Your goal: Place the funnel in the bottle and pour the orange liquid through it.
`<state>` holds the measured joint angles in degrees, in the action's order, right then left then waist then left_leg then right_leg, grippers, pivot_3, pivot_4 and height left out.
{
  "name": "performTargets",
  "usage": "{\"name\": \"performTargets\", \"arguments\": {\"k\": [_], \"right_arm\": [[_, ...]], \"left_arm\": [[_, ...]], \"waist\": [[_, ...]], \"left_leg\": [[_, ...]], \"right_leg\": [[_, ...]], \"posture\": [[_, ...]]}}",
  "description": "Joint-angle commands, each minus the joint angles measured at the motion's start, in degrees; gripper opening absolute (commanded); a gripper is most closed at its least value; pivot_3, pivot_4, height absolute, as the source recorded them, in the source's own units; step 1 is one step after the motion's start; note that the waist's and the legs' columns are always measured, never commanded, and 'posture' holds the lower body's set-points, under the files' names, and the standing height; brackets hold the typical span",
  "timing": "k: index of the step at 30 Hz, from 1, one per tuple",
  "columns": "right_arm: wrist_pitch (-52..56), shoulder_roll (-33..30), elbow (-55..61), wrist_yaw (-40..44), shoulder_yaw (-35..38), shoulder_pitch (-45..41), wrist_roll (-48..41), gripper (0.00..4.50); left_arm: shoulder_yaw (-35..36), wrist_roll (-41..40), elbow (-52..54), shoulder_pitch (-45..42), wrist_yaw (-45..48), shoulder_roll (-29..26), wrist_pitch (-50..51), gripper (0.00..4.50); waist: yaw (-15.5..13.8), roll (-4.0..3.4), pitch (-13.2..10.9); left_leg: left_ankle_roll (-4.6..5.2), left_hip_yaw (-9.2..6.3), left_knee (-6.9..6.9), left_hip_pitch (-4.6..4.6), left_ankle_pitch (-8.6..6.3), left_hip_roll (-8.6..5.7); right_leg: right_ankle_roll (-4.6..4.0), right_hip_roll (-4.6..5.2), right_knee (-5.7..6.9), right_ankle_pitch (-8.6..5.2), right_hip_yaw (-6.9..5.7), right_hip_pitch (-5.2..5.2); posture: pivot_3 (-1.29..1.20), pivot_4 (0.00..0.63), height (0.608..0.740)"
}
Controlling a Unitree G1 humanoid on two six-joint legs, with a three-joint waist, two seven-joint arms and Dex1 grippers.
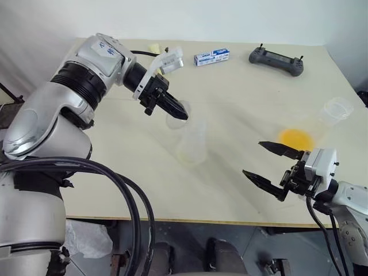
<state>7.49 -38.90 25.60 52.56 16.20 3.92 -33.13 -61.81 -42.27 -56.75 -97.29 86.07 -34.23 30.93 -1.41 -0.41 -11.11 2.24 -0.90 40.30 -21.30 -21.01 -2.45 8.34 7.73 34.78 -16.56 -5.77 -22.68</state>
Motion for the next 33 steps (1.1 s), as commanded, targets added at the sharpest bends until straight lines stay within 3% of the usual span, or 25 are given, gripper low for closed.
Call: {"name": "performTargets", "arguments": {"k": [1, 10, 24, 33], "right_arm": [[-1.3, 0.5, 2.3, -0.6, 1.1, 0.5, -0.3, 4.5], [-1.8, 1.0, 2.2, -1.1, 1.0, 1.1, 0.2, 4.5], [-2.7, 0.9, 1.1, -1.5, 1.5, 0.8, 0.9, 4.5], [-0.7, 0.7, 4.4, -3.8, 6.0, 5.5, 0.1, 4.5]], "left_arm": [[-0.5, 0.0, -0.3, -3.1, 6.4, 0.5, -1.4, 0.04], [-2.2, 1.9, -3.9, -4.7, 6.4, 3.8, -3.1, 0.04], [1.8, 2.3, -6.4, -6.5, 6.4, 4.4, -2.8, 4.35], [16.1, 1.7, -5.4, -0.6, 6.4, -2.3, -0.5, 4.46]], "waist": [[0.0, 0.0, 0.0], [0.0, 0.0, 0.0], [0.0, 0.01, 0.0], [0.1, 0.0, 0.0]], "left_leg": [[0.0, 0.0, 0.0, 0.0, 0.0, 0.0], [0.01, 0.02, 0.0, 0.0, 0.0, 0.0], [0.02, 0.04, 0.0, 0.01, 0.01, 0.0], [0.01, 0.04, 0.01, 0.02, 0.01, 0.01]], "right_leg": [[0.0, 0.0, 0.0, 0.0, 0.0, 0.0], [0.0, -0.01, 0.0, 0.0, 0.0, 0.0], [0.0, -0.01, 0.01, 0.0, 0.01, 0.0], [0.0, -0.01, 0.08, 0.0, 0.01, -0.02]], "posture": [[0.0, 0.15, 0.74], [0.0, 0.15, 0.74], [0.0, 0.15, 0.74], [0.0, 0.15, 0.74]]}}
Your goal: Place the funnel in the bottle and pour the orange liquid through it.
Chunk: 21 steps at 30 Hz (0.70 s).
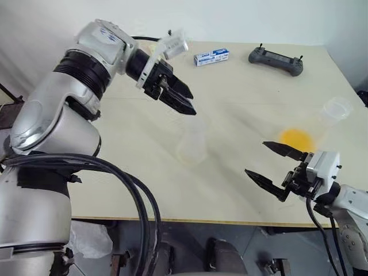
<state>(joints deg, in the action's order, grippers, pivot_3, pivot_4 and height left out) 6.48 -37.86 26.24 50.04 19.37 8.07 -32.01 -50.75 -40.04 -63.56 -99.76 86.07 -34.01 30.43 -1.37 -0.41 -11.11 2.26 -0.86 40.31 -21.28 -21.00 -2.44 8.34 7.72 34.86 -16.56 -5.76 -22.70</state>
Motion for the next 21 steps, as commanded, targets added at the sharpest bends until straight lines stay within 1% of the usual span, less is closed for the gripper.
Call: {"name": "performTargets", "arguments": {"k": [1, 3, 5, 8, 10, 12, 13, 14, 16, 18, 21], "right_arm": [[0.8, -0.2, 4.5, -1.9, 3.4, 2.3, -1.2, 4.5], [1.6, 0.1, 5.9, -3.1, 4.3, 4.1, -1.3, 4.5], [2.0, 0.3, 6.7, -4.3, 4.8, 5.2, -1.1, 4.5], [2.4, 1.8, 8.0, -7.7, 5.4, 6.2, -0.2, 4.5], [2.9, 3.4, 9.3, -11.0, 5.1, 6.7, 1.1, 4.5], [3.3, 5.6, 10.7, -15.2, 4.9, 8.1, 3.5, 4.5], [3.5, 6.3, 11.1, -16.5, 5.1, 8.7, 4.5, 4.5], [3.7, 6.6, 11.3, -17.3, 5.2, 9.1, 5.0, 4.5], [3.6, 7.7, 11.5, -19.8, 5.9, 10.0, 7.1, 4.5], [4.0, 9.5, 11.4, -23.5, 6.9, 10.7, 8.9, 4.5], [4.8, 12.0, 10.8, -28.1, 8.1, 11.1, 11.1, 4.5]], "left_arm": [[7.2, -0.7, 2.9, 3.8, 6.4, -3.8, -1.4, 4.46], [11.1, 0.0, 6.0, 8.2, 6.4, -6.4, -5.0, 4.46], [15.6, 0.8, 8.4, 12.4, 6.4, -7.9, -7.8, 4.46], [28.8, -2.1, 13.1, 21.5, 5.2, -9.2, -12.0, 4.46], [38.3, -4.4, 19.6, 30.6, -1.0, -9.8, -14.5, 4.46], [46.3, -3.8, 29.6, 42.9, -8.9, -10.2, -18.8, 4.46], [49.5, -3.5, 33.5, 47.0, -11.7, -9.7, -19.9, 4.46], [51.7, -3.1, 36.2, 49.5, -13.6, -9.0, -20.3, 4.46], [55.1, -1.0, 40.9, 55.3, -16.5, -7.5, -24.6, 4.46], [57.0, 0.5, 44.7, 60.8, -18.0, -6.0, -26.9, 4.46], [57.8, 1.7, 49.2, 67.0, -17.3, -4.4, -28.1, 4.46]], "waist": [[0.0, -0.02, 0.0], [0.1, -0.02, 0.0], [0.1, -0.01, 0.0], [0.0, -0.03, 0.0], [0.0, -0.03, 0.0], [0.2, -0.26, 0.2], [0.3, -0.28, 0.2], [0.3, -0.26, 0.2], [-0.2, -0.2, 0.1], [-0.5, -0.15, 0.2], [-0.5, -0.29, 0.3]], "left_leg": [[0.0, 0.0, 0.0, 0.01, 0.0, 0.01], [0.0, 0.01, 0.0, 0.06, 0.0, 0.01], [-0.01, -0.02, 0.07, 0.06, 0.0, 0.04], [-0.01, -0.02, 0.23, 0.01, 0.0, 0.04], [-0.02, -0.07, 0.33, -0.02, -0.01, 0.04], [-0.04, -0.08, 0.3, 0.03, -0.02, 0.05], [-0.06, -0.09, 0.28, 0.11, -0.03, 0.04], [-0.07, -0.12, 0.29, 0.15, -0.04, 0.02], [-0.07, -0.12, 0.43, 0.03, -0.04, 0.0], [-0.06, -0.16, 0.65, 0.02, -0.05, -0.07], [-0.04, -0.14, 0.63, 0.16, -0.06, -0.18]], "right_leg": [[0.0, 0.0, 0.01, 0.0, 0.01, 0.0], [0.0, 0.01, 0.08, 0.0, 0.03, 0.0], [0.0, -0.01, 0.13, 0.0, 0.05, -0.01], [0.0, 0.0, 0.19, 0.0, 0.1, -0.02], [0.0, 0.01, 0.25, 0.0, 0.09, -0.02], [0.0, 0.06, 0.24, 0.0, 0.16, -0.03], [-0.01, 0.07, 0.35, 0.0, 0.25, -0.03], [-0.02, 0.06, 0.53, -0.01, 0.41, -0.08], [-0.01, -0.01, 0.58, -0.01, 0.5, -0.14], [-0.01, 0.0, 0.69, -0.01, 0.6, -0.09], [-0.01, -0.01, 0.72, -0.01, 0.93, -0.02]], "posture": [[0.0, 0.15, 0.74], [0.0, 0.15, 0.74], [0.0, 0.15, 0.74], [0.0, 0.15, 0.74], [0.0, 0.15, 0.74], [0.0, 0.15, 0.74], [0.0, 0.15, 0.74], [0.0, 0.15, 0.74], [0.0, 0.15, 0.74], [0.0, 0.15, 0.74], [0.0, 0.15, 0.74]]}}
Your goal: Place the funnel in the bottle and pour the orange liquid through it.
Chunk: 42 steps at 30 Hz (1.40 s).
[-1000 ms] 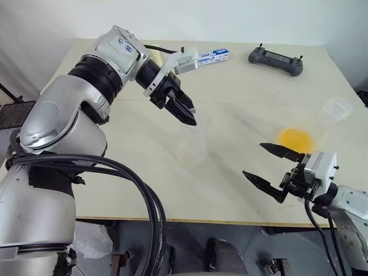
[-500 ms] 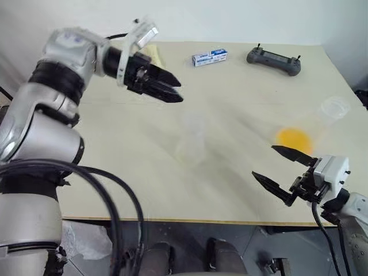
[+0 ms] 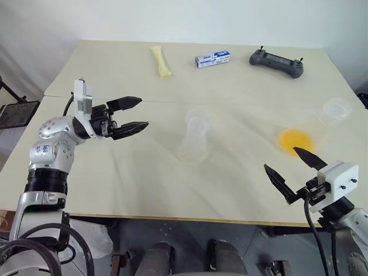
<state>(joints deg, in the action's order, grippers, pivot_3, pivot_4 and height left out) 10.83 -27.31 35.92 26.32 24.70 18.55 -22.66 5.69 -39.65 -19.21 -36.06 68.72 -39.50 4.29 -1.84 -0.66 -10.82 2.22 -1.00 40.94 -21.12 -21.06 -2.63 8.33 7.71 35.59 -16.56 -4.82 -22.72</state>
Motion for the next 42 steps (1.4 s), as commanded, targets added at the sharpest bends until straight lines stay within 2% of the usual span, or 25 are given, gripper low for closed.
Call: {"name": "performTargets", "arguments": {"k": [1, 6, 10, 22, 33, 42], "right_arm": [[0.9, 2.2, 1.0, -5.8, 3.1, 0.5, 2.4, 4.5], [3.3, 3.5, -1.9, -11.7, 5.2, -3.4, 3.9, 4.5], [3.8, 2.1, -6.6, -11.7, 6.7, -7.2, 3.4, 4.5], [1.9, -7.0, -29.7, -3.0, 8.0, -25.7, -1.4, 4.5], [0.5, -8.9, -37.6, 2.3, 6.1, -33.2, -2.4, 4.5], [-3.8, -9.5, -47.6, 4.3, 3.8, -41.4, -0.6, 4.5]], "left_arm": [[1.2, 1.9, 5.6, 4.9, 1.0, 1.6, -2.6, 4.46], [1.2, 2.1, 6.5, 6.5, 4.4, 3.2, -1.8, 4.46], [2.2, 1.2, 6.1, 4.8, 4.2, 5.0, -0.3, 4.46], [2.7, 2.8, 10.3, 7.3, 3.1, 5.6, 2.0, 4.46], [4.4, 2.0, 17.2, 11.5, 0.3, 5.7, 5.5, 4.46], [4.7, 2.1, 18.2, 11.5, -0.6, 5.8, 6.0, 4.46]], "waist": [[0.1, -0.04, 0.0], [0.6, -0.04, 0.0], [0.4, -0.06, 0.0], [1.3, -0.07, 0.0], [1.8, -0.07, 0.0], [1.9, -0.11, 0.0]], "left_leg": [[0.0, 0.0, -0.01, 0.02, 0.0, -0.03], [0.0, 0.12, -0.02, 0.03, 0.0, 0.03], [0.01, 0.19, -0.04, 0.08, 0.0, 0.04], [0.08, 0.31, -0.1, 0.08, -0.02, 0.07], [0.08, 0.26, -0.09, 0.04, -0.02, 0.07], [0.07, 0.24, -0.1, 0.03, -0.02, 0.09]], "right_leg": [[0.0, -0.01, 0.02, 0.0, 0.11, -0.01], [0.0, -0.16, 0.02, 0.0, 0.27, -0.07], [0.0, -0.17, 0.03, 0.0, 0.34, -0.07], [0.0, -0.16, 0.01, 0.0, 0.4, -0.11], [0.0, -0.13, -0.05, 0.0, 0.41, -0.11], [0.0, -0.14, -0.07, 0.0, 0.39, -0.11]], "posture": [[0.0, 0.15, 0.74], [0.0, 0.15, 0.74], [0.0, 0.15, 0.74], [0.0, 0.15, 0.74], [0.0, 0.15, 0.74], [0.0, 0.15, 0.74]]}}
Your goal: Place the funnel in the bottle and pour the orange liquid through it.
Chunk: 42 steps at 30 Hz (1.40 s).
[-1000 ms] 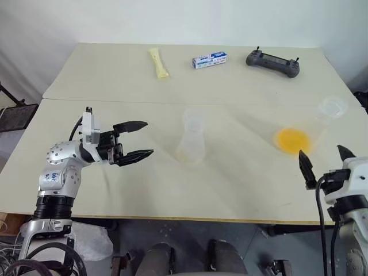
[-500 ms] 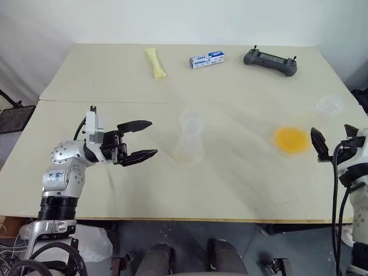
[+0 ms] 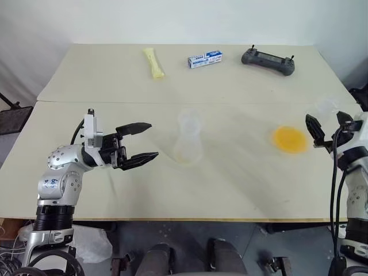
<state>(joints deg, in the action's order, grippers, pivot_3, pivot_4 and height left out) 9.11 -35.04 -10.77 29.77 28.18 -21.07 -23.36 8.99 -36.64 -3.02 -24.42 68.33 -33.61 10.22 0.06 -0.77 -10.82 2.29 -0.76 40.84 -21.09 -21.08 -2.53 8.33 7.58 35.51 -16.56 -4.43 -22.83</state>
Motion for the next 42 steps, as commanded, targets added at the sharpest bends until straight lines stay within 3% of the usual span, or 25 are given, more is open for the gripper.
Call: {"name": "performTargets", "arguments": {"k": [1, 7, 15, 23, 29, 36, 42], "right_arm": [[-2.3, -1.8, -1.9, 0.9, 0.1, -2.6, 0.3, 4.5], [1.0, -2.1, -4.6, 0.0, -0.5, -5.5, 0.1, 4.5], [0.4, -0.5, -0.6, -1.4, -0.2, -5.3, -0.8, 2.47], [6.6, 0.1, 18.7, -8.0, -7.1, -5.1, 3.2, 2.48], [15.7, -2.2, 31.6, -13.2, -19.3, -8.3, 15.3, 2.48], [16.9, -5.4, 36.7, -13.2, -34.7, -11.9, 33.0, 2.48], [16.4, -4.1, 37.3, -11.9, -42.4, -16.7, 43.9, 2.48]], "left_arm": [[1.4, -0.9, 1.8, -0.3, -0.1, -0.1, 0.0, 4.46], [1.2, -0.4, 0.9, -0.9, -0.3, 0.2, -0.3, 4.46], [1.8, -0.7, -0.2, -1.9, -0.8, 1.2, -0.2, 4.5], [1.1, 0.9, -5.9, -3.2, 3.9, -0.3, -1.7, 4.5], [0.4, 3.1, -14.7, -7.5, 9.1, -0.5, -5.0, 4.5], [-0.4, 4.4, -21.1, -12.4, 12.4, 0.8, -6.7, 4.5], [-0.4, 4.6, -22.6, -13.7, 13.8, 1.6, -6.5, 4.5]], "waist": [[0.0, 0.0, 0.0], [0.0, -0.03, 0.0], [0.0, -0.04, 0.0], [0.1, -0.16, -0.1], [-0.1, -0.16, -0.1], [0.0, -0.12, -0.1], [0.2, -0.12, -0.1]], "left_leg": [[0.0, 0.01, 0.0, 0.0, 0.0, -0.01], [0.0, -0.03, -0.01, -0.02, 0.0, 0.0], [0.0, -0.03, -0.01, -0.05, 0.0, -0.01], [-0.01, 0.09, -0.06, -0.1, 0.0, 0.0], [-0.01, 0.27, -0.09, -0.25, 0.0, -0.02], [0.03, 0.31, -0.19, -0.33, 0.01, -0.12], [0.03, 0.45, -0.29, -0.34, 0.01, -0.06]], "right_leg": [[0.0, 0.01, -0.01, 0.0, -0.01, 0.0], [0.0, 0.02, -0.02, 0.0, 0.0, 0.0], [0.0, 0.02, -0.06, 0.0, 0.0, 0.0], [0.0, 0.0, 0.0, 0.0, 0.01, -0.2], [0.0, 0.02, 0.12, 0.0, 0.1, -0.52], [0.01, 0.07, 0.13, 0.0, 0.12, -0.64], [0.01, 0.03, 0.14, 0.0, 0.13, -0.78]], "posture": [[0.0, 0.15, 0.74], [0.0, 0.15, 0.74], [0.0, 0.15, 0.74], [0.0, 0.15, 0.74], [0.0, 0.15, 0.74], [0.0, 0.15, 0.74], [0.0, 0.15, 0.74]]}}
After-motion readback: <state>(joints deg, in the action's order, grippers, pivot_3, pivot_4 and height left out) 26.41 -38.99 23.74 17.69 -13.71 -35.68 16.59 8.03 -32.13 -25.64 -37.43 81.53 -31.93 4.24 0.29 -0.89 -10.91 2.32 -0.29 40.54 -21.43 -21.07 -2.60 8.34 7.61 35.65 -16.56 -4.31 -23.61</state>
